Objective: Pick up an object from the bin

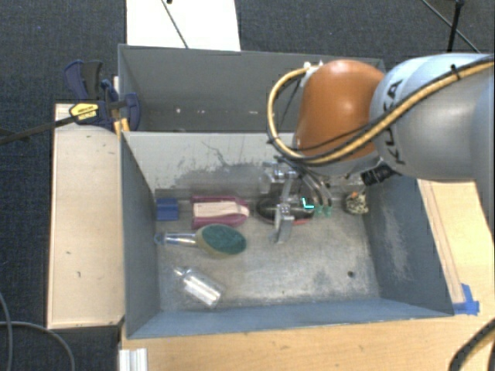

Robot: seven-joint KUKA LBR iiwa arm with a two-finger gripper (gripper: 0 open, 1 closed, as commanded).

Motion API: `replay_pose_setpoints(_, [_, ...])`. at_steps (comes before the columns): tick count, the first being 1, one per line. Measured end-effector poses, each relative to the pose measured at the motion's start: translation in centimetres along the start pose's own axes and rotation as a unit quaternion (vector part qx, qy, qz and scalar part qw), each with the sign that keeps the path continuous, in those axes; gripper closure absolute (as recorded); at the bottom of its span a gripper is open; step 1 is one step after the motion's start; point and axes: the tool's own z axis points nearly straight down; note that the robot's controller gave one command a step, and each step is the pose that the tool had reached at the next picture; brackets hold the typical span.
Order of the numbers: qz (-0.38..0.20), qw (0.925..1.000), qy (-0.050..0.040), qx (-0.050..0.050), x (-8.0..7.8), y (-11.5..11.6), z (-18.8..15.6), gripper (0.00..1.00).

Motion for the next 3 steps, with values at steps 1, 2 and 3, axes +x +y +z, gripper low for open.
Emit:
replay_pose_setpoints(1, [0.077,0.997,-0.0008,-0.001,0.7,9.9,6.2,0.0])
replay_pose_setpoints(2, [0.012,0.9999,-0.0113,-0.002,2.0,9.0,9.5,0.0])
replay_pose_setpoints(3, [-0.037,0.9993,-0.0045,0.003,0.8,12.7,9.8,0.0])
